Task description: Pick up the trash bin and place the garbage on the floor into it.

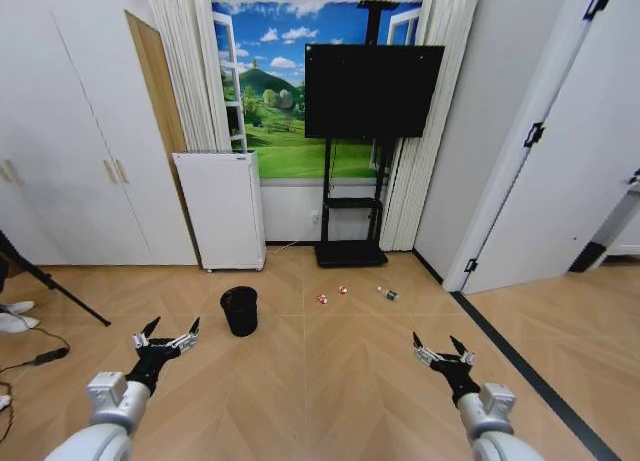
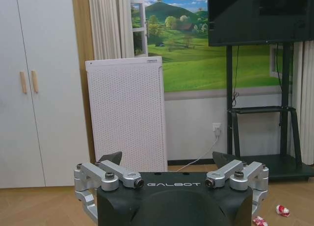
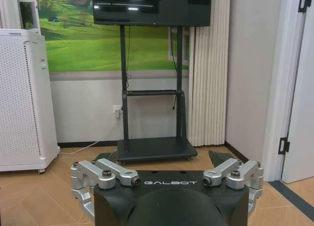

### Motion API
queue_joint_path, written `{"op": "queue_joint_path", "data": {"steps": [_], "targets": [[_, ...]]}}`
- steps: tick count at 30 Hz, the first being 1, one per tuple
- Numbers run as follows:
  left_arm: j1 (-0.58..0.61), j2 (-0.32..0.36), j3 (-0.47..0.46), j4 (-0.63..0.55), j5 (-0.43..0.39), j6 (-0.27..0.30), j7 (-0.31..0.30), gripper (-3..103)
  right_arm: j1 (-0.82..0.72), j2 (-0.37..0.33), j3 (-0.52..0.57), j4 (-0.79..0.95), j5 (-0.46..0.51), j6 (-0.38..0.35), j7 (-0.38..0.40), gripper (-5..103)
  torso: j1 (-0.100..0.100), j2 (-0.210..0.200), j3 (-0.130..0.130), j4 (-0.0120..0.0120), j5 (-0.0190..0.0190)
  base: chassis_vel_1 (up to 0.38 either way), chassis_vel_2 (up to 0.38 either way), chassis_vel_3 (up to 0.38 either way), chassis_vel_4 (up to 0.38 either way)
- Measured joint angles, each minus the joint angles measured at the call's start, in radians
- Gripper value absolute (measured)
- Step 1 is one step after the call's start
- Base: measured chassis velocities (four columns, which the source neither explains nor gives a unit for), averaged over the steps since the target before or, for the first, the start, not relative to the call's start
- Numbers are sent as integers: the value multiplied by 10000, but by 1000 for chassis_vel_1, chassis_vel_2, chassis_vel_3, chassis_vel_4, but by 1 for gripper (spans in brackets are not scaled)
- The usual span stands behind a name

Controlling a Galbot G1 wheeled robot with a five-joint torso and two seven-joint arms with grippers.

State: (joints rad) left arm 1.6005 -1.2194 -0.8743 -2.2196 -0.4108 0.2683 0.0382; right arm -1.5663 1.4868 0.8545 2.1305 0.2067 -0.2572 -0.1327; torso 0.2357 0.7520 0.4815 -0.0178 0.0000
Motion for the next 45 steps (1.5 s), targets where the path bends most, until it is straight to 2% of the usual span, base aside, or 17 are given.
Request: {"op": "queue_joint_path", "data": {"steps": [15, 16, 24, 31, 32, 37, 38, 42, 45], "targets": [[-2, -38, -76, 27, -11, -69, 32, 100, -56, 19, 62, -89, -190, 108, -221, 100, 0, 1, 1, -1, -4, -162, 169, 168, -177], [-13, -37, -76, 32, -20, -70, 32, 100, -63, 36, 61, -93, -201, 112, -222, 100, 0, 0, 1, -1, 6, -252, 286, 279, -268], [-47, -41, -70, 79, -62, -70, 33, 100, -74, 109, 22, -82, -301, 120, -243, 100, 2, -1, 1, -1, -4, -323, 316, 312, -307], [-63, -76, -149, 113, -169, -73, 59, 100, -59, 137, -67, -58, -442, 116, -262, 100, 6, -2, 2, 2, 4, -367, 362, 366, -359], [-63, -104, -173, 132, -179, -76, 64, 100, -36, 136, -94, -56, -461, 98, -266, 100, 3, -1, 1, -2, -6, -359, 370, 362, -349], [-60, -146, -205, 148, -184, -98, 84, 100, 31, 128, -159, -62, -498, 55, -268, 100, 3, -2, 1, 2, 3, -341, 356, 343, -358], [-64, -157, -203, 148, -187, -100, 90, 100, 32, 122, -158, -64, -502, 50, -267, 100, 2, 0, 0, -2, -11, -369, 354, 363, -333], [-70, -163, -205, 147, -197, -102, 89, 100, 37, 118, -172, -89, -505, 36, -267, 100, 3, -2, 1, -1, 5, -345, 358, 346, -346], [-70, -178, -207, 147, -206, -104, 91, 100, 33, 120, -177, -115, -529, 37, -270, 100, 2, -1, 0, -3, -10, -365, 349, 349, -340]]}}
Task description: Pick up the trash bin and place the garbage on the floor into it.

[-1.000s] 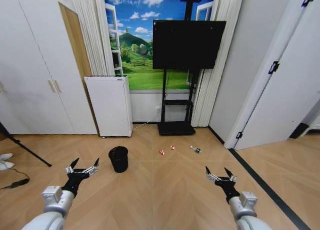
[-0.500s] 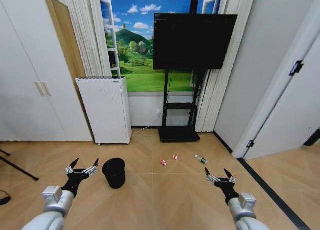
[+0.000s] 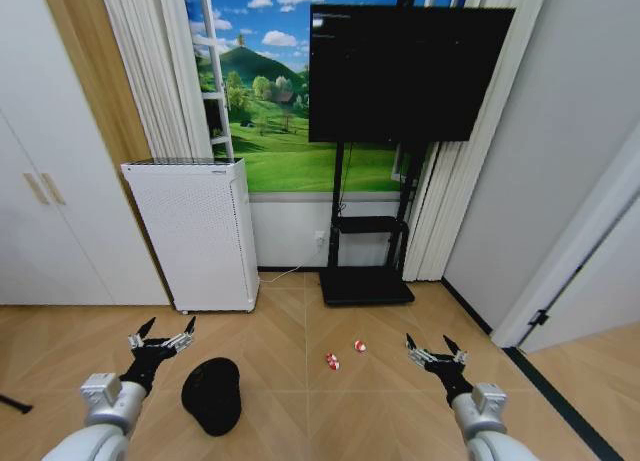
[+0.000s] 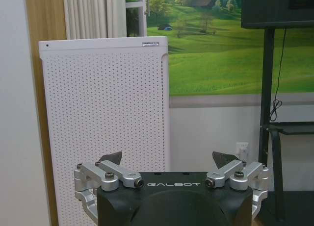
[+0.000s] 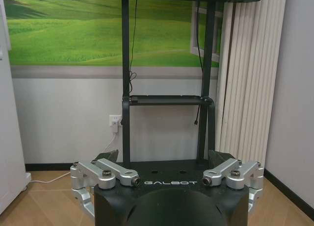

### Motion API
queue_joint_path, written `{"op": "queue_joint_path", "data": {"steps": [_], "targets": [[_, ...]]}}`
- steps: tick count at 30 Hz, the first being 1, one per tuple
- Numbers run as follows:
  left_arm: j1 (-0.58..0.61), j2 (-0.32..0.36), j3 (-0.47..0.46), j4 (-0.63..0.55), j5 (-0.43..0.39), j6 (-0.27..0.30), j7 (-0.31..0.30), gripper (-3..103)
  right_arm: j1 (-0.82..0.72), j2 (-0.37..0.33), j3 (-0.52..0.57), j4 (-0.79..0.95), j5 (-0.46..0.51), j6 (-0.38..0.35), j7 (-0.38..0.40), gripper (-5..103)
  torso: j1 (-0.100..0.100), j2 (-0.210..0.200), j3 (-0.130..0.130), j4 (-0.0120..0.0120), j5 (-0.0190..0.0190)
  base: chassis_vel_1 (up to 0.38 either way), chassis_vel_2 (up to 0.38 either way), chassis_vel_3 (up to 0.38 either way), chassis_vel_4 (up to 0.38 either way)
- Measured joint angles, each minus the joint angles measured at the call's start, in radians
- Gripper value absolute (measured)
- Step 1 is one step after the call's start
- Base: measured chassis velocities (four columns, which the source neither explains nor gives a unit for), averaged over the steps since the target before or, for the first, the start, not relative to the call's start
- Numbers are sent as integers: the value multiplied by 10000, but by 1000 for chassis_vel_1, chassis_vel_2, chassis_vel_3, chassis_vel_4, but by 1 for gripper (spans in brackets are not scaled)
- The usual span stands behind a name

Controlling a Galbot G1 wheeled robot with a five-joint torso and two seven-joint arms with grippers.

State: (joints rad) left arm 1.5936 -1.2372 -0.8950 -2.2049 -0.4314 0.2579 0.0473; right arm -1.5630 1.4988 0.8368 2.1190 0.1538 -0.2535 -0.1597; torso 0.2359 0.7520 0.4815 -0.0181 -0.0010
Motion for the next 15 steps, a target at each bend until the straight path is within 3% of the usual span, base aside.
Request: {"op": "queue_joint_path", "data": {"steps": [2, 5, 6, 9, 10, 13, 15], "targets": [[11, -35, 2, -6, -3, -3, -3, 100, 3, 5, -30, -67, 4, 96, 2, 100, 1, -1, 1, 7, 17, -331, 363, 338, -358], [12, -69, 26, -4, -1, -10, -21, 100, 72, 26, -87, -219, 43, 445, 257, 100, 0, 1, 0, 0, -1, -362, 360, 346, -336], [12, -95, 49, -4, 25, -12, -25, 100, 114, 35, -87, -301, -14, 499, 333, 100, 0, 0, 0, -1, 15, -373, 355, 349, -359], [20, -121, 66, -19, 51, 26, -65, 100, 120, 14, -72, -316, -36, 497, 343, 100, 3, -10, -2, 3, 17, -321, 355, 323, -310], [22, -122, 96, -29, 51, 28, -72, 100, 120, 9, -70, -317, -29, 494, 357, 100, -6, -40, -19, -4, 2, -288, 313, 309, -250], [22, -146, 160, -51, 75, 16, -125, 100, 117, -9, -69, -334, 2, 482, 354, 100, -49, -141, -73, -2, 20, -209, 180, 164, -220], [21, -164, 187, -49, 124, 16, -140, 100, 114, -9, -67, -355, 9, 478, 346, 100, -82, -210, -111, -2, 10, -123, 162, 28, -25]]}}
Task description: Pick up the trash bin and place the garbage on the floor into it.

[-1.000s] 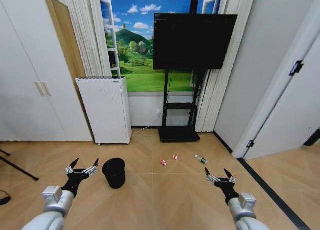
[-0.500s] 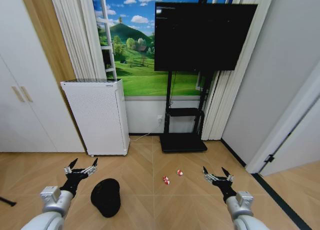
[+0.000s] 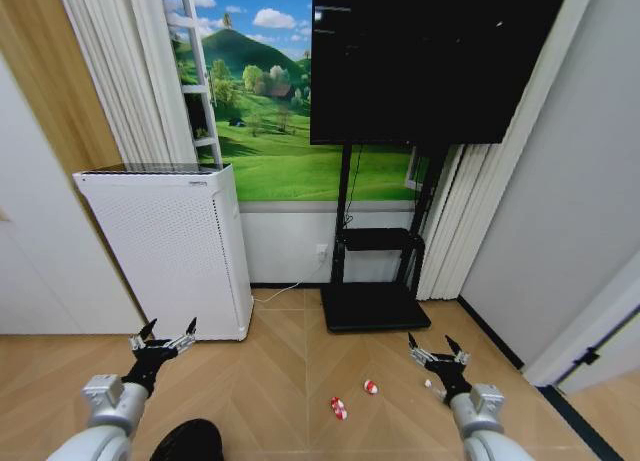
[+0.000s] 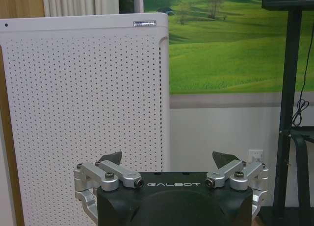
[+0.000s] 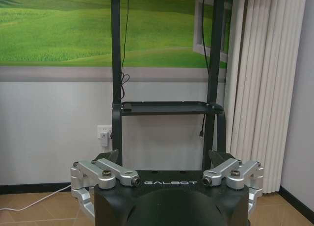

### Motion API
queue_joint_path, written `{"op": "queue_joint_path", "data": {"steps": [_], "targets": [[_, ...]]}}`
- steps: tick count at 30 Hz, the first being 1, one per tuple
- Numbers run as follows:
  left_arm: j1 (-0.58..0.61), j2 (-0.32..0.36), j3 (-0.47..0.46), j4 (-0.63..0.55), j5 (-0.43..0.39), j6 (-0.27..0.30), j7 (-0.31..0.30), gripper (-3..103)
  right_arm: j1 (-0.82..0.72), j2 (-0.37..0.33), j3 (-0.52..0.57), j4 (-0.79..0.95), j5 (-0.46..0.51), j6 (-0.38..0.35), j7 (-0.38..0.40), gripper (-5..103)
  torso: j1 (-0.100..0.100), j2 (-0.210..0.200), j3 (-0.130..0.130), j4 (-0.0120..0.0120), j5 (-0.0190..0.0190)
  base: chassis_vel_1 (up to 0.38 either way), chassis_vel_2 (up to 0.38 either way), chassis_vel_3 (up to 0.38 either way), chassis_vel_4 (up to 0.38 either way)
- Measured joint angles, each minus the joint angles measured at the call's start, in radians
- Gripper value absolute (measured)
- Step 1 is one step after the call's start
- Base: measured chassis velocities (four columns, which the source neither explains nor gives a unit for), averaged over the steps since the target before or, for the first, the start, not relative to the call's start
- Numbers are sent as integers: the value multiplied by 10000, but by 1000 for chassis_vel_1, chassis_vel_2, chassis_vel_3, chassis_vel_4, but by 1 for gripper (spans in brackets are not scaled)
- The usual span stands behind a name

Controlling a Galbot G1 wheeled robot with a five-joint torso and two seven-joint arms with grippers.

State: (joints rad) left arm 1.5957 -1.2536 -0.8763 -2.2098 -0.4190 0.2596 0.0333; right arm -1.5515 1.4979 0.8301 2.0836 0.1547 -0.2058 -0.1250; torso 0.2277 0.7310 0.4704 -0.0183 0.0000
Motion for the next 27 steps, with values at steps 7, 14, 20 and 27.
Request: {"op": "queue_joint_path", "data": {"steps": [7, 14, 20, 27], "targets": [[-12, -6, 103, 126, 169, -23, -34, 100, -2, 27, -41, -164, 20, -4, -4, 100, -168, -356, -222, 1, 0, 33, -29, -35, 23], [-10, 10, 156, 236, 224, -70, -12, 100, -16, 140, -153, -298, -40, -1, -8, 100, -282, -651, -389, 0, 1, 24, -35, -27, 17], [-49, -7, 194, 444, 293, -145, 67, 100, -72, 180, -226, -192, -145, -5, -50, 100, -413, -962, -563, 0, -1, 0, 0, 0, 0], [-134, -41, 195, 699, 407, -257, 202, 100, 23, 217, -350, -185, -241, -103, -35, 100, -562, -1307, -763, 0, 0, 0, 0, 0, 0]]}}
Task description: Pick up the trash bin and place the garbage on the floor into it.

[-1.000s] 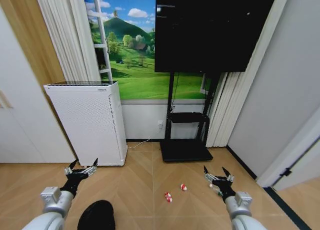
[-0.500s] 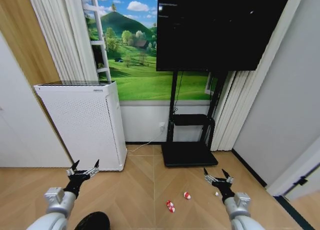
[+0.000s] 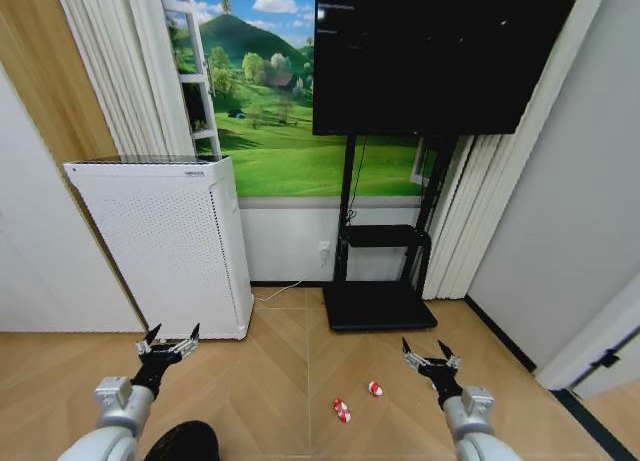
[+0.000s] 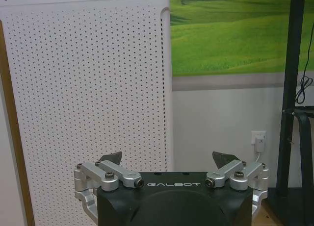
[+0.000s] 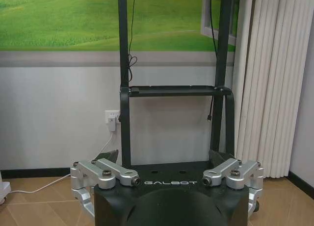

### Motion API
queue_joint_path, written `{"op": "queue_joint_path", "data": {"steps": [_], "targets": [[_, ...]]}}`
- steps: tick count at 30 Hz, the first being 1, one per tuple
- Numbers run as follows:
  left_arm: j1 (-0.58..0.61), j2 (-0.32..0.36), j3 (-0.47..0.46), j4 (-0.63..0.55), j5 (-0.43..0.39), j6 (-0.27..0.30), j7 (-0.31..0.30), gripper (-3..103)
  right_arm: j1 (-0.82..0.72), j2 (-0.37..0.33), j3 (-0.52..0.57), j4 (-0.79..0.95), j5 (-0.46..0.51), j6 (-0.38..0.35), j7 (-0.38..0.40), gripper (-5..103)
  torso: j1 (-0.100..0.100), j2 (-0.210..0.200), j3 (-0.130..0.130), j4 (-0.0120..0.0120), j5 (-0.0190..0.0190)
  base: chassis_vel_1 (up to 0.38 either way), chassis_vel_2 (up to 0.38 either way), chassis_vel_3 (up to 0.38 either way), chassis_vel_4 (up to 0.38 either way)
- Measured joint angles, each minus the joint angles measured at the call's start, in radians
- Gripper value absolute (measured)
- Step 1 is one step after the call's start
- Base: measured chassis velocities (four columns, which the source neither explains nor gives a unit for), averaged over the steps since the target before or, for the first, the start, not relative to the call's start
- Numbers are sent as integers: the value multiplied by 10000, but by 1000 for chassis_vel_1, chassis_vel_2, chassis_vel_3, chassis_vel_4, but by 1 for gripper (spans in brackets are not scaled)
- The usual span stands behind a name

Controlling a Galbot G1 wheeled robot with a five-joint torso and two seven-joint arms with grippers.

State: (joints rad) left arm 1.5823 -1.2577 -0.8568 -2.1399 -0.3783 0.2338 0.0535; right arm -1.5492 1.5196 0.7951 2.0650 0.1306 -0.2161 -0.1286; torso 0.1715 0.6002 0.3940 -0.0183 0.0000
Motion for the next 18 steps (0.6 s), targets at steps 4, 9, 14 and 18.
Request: {"op": "queue_joint_path", "data": {"steps": [4, 9, 14, 18], "targets": [[4, -27, -10, 38, 89, -42, 101, 100, 19, -11, -31, -40, -4, -8, 10, 100, -50, -137, -82, 0, 0, 0, 0, 0, 0], [-8, -99, -12, 52, 179, -76, 159, 100, -16, -52, -11, -65, 10, -11, 13, 100, -134, -349, -214, 0, 0, 0, 0, 0, 0], [20, -190, -45, 84, 227, -119, 219, 100, -95, -31, 37, -145, 57, 61, -119, 100, -228, -575, -345, -1, 0, 0, 0, 0, 0], [47, -215, -115, 121, 232, -140, 229, 100, -99, -8, 31, -258, 66, 91, -132, 100, -299, -731, -431, -1, 0, 0, 0, 0, 0]]}}
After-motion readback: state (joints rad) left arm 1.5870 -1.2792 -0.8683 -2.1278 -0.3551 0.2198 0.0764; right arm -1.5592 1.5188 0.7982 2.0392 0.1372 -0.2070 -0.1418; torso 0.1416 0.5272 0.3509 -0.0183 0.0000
